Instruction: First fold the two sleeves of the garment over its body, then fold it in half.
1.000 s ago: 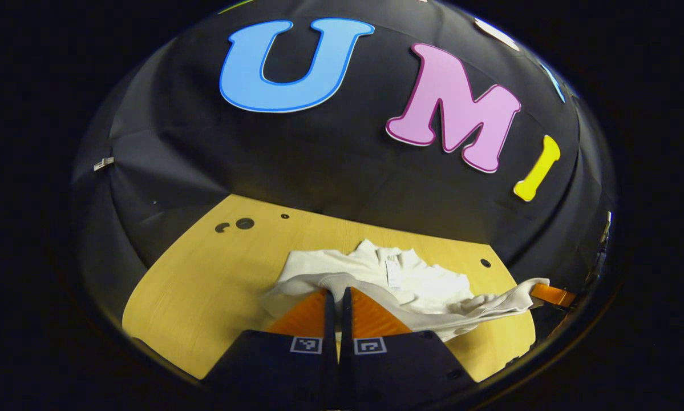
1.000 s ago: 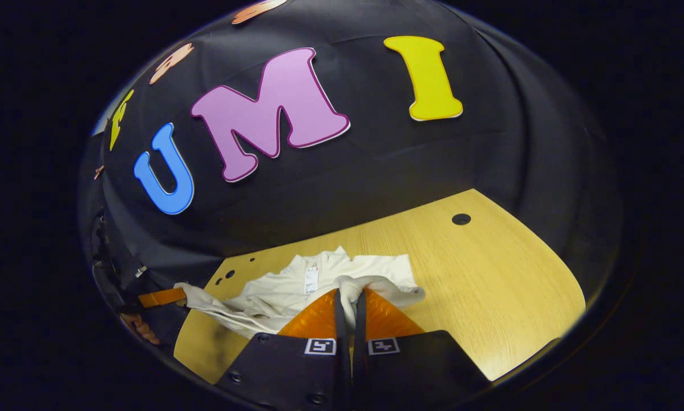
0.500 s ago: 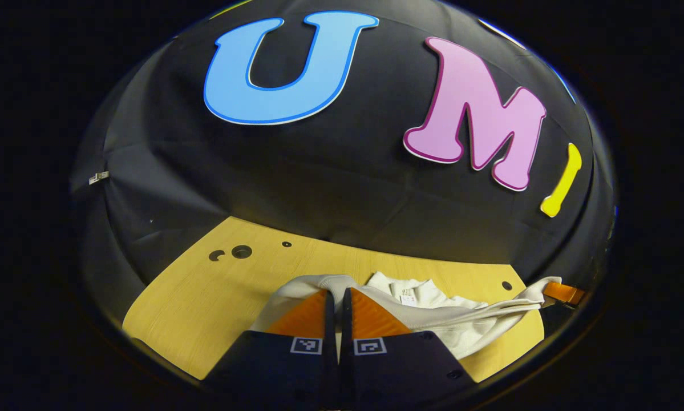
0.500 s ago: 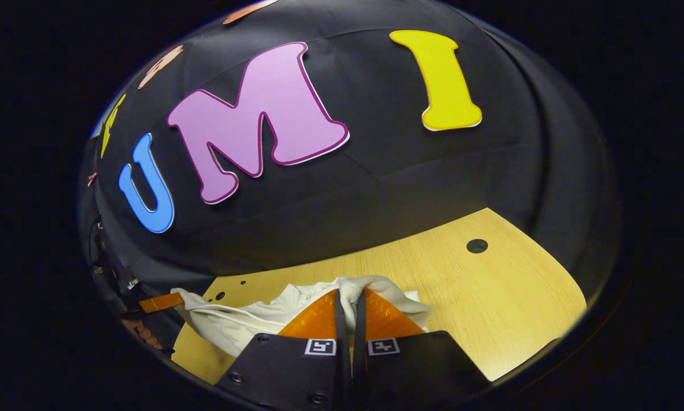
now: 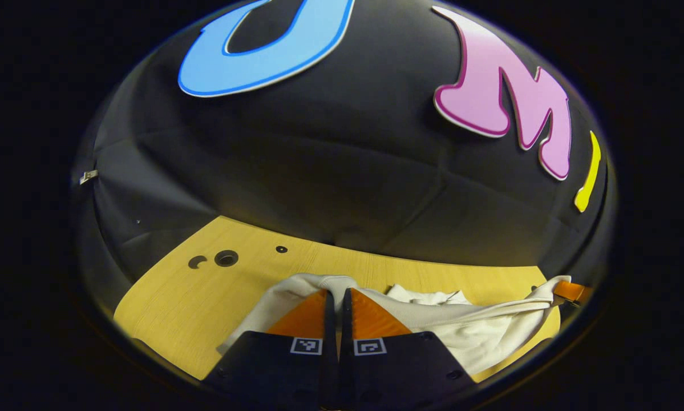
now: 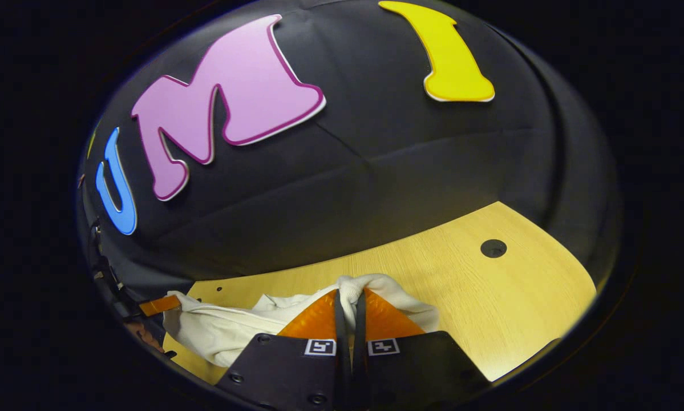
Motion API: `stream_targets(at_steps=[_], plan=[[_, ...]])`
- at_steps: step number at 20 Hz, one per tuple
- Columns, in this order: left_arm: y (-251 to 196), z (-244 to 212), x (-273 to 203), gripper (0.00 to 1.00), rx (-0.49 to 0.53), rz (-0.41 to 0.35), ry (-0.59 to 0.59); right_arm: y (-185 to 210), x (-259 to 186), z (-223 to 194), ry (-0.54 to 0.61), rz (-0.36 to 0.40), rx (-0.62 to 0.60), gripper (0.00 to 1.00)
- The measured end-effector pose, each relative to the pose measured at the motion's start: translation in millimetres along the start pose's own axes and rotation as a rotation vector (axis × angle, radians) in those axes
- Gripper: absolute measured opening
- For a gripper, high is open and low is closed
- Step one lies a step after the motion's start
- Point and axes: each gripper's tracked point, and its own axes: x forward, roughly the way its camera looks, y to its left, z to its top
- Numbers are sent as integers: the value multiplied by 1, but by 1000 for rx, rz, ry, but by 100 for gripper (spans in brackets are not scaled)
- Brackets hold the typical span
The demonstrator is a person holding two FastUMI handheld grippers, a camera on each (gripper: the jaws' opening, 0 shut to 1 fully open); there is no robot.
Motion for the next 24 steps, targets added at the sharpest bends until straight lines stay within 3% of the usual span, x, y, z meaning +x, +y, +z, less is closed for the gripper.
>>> stream_targets(at_steps=[4,8,12,17,21,22,23,24], plan=[[4,-37,33,6,21,54,111,-15,35,-37,84,-31,19,5],[15,-79,42,6,2,109,216,-23,48,-86,182,-48,-50,6],[24,-114,44,6,-36,112,266,-31,51,-111,228,-42,-65,6],[22,-117,45,7,68,105,249,-34,53,-117,252,-45,1,14],[23,-111,38,12,90,100,262,-33,48,-111,272,-53,53,23],[24,-108,33,19,85,91,258,-33,44,-108,267,-53,46,28],[22,-104,30,24,74,77,251,-31,40,-105,259,-52,39,19],[20,-100,25,35,62,60,246,-31,34,-101,251,-54,34,36]])
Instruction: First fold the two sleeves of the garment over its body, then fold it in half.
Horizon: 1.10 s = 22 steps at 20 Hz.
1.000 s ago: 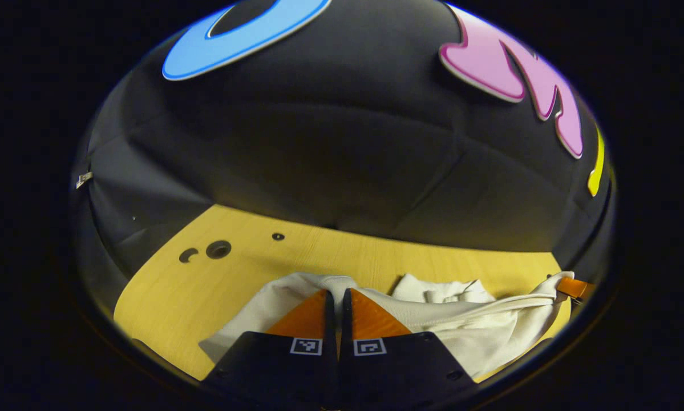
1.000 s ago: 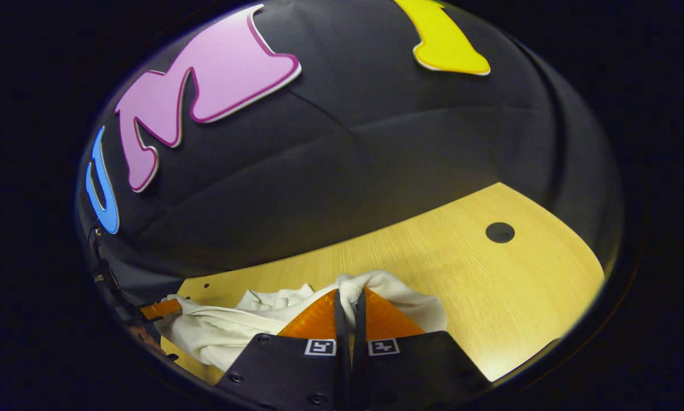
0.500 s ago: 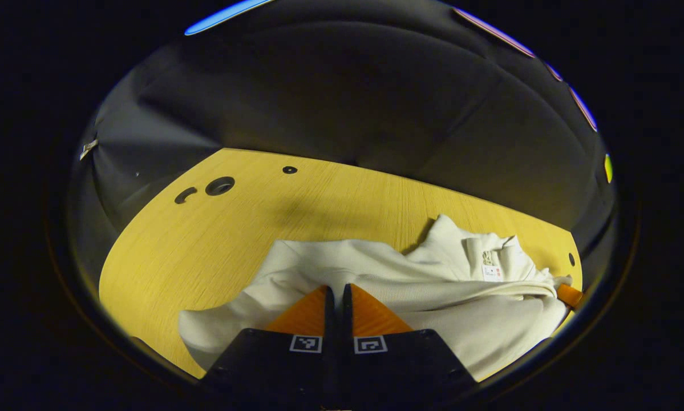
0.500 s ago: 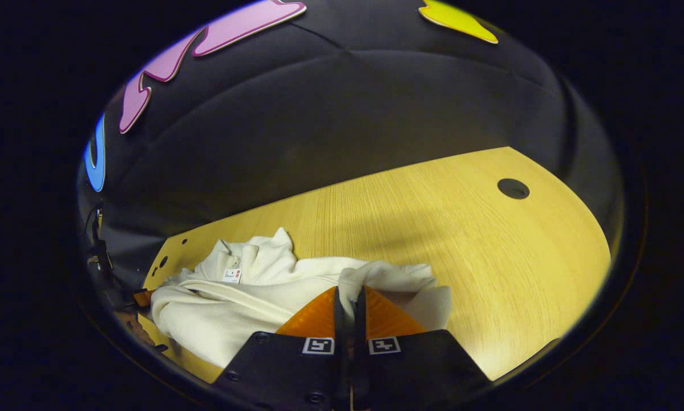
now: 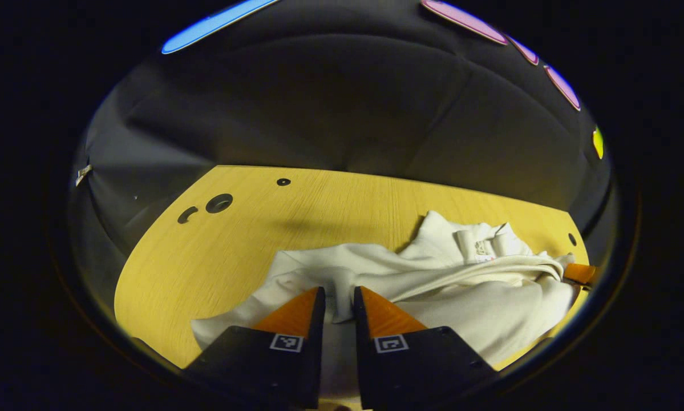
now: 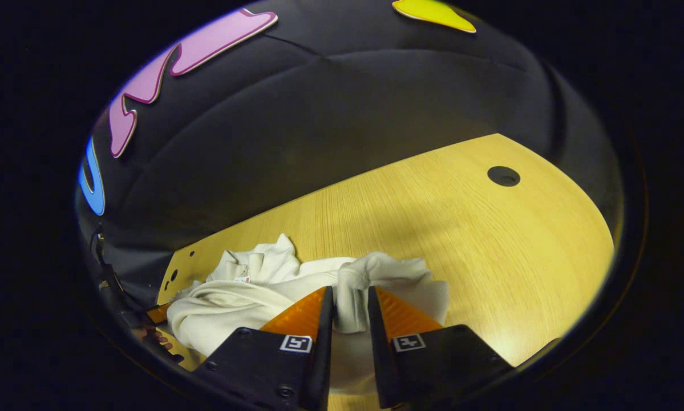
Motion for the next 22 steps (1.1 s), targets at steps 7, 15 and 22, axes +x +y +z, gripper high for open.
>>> stream_targets(at_steps=[7,15,22], plan=[[16,13,-53,58,50,-14,-65,4,-55,13,-53,-3,2,45],[25,25,-149,58,68,-57,-172,34,-147,25,-141,19,-37,29],[27,10,-224,58,121,-109,-205,55,-210,5,-149,41,-35,31]])
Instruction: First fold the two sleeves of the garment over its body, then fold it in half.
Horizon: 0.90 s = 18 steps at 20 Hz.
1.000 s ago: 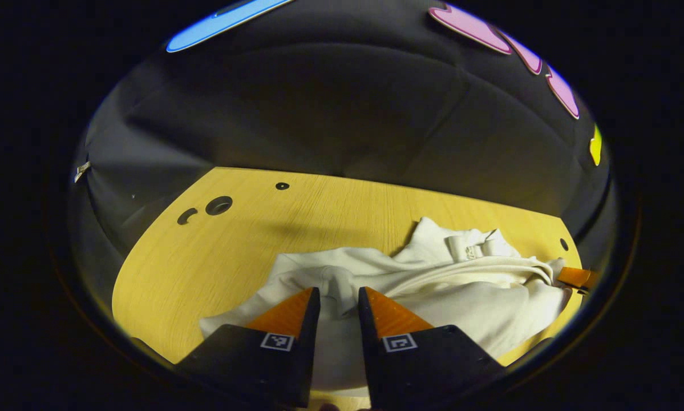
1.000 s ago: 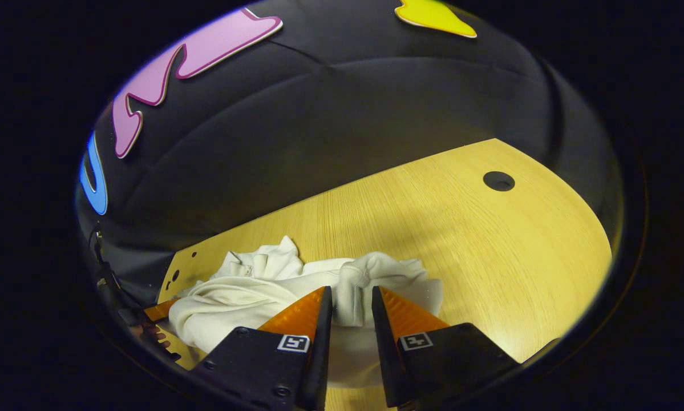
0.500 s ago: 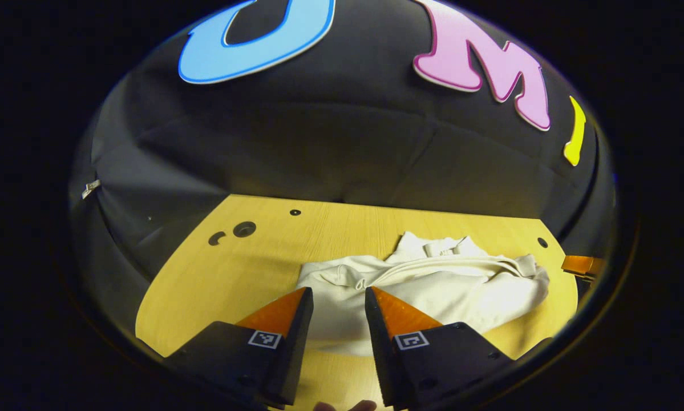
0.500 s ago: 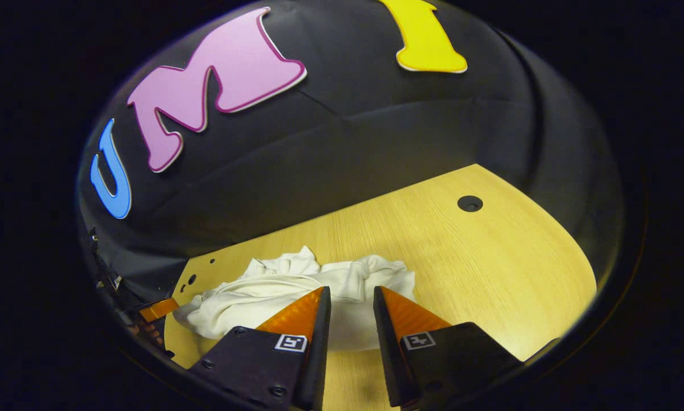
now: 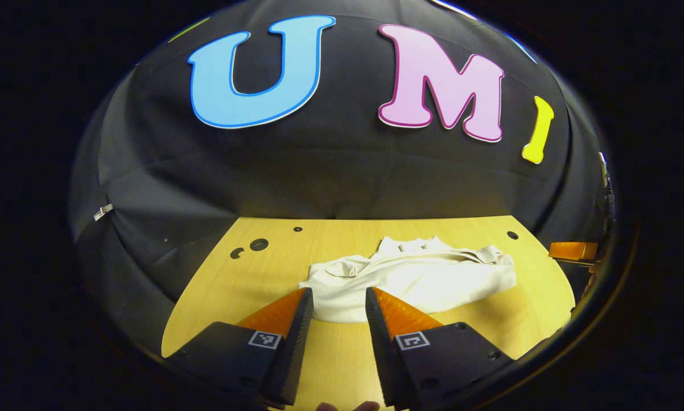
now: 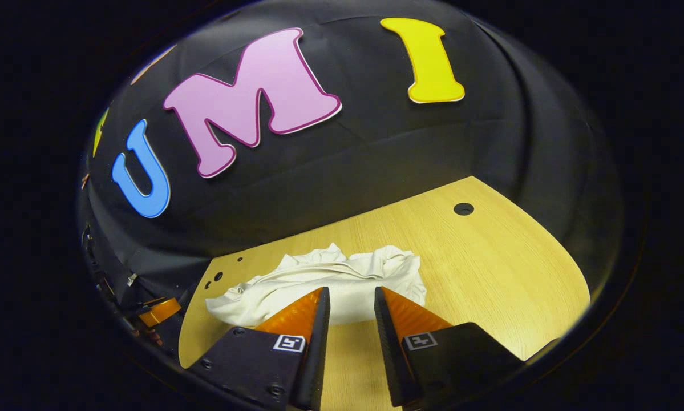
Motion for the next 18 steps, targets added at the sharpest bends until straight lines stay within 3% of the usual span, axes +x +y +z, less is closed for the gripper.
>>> stream_targets(at_steps=[2,3,5,6,8,13,15,16,18], plan=[[2,-6,-16,58,-3,-3,1,2,-14,-7,8,1,-28,32],[2,-12,-23,58,-3,-4,9,4,-20,-11,14,3,-42,49],[3,-19,-36,58,-12,-5,18,10,-32,-17,22,16,-67,49],[2,-22,-44,63,-23,-6,20,13,-37,-21,28,24,-80,51],[3,-30,-59,58,-46,-1,34,19,-46,-30,41,38,-93,51],[5,-44,-83,58,-57,18,53,26,-63,-56,74,31,-79,50],[5,-53,-92,63,-71,11,62,28,-64,-69,113,29,-91,50],[5,-59,-95,58,-73,6,70,30,-65,-73,123,27,-100,34],[7,-72,-100,58,-67,1,88,33,-66,-78,133,24,-106,34]])
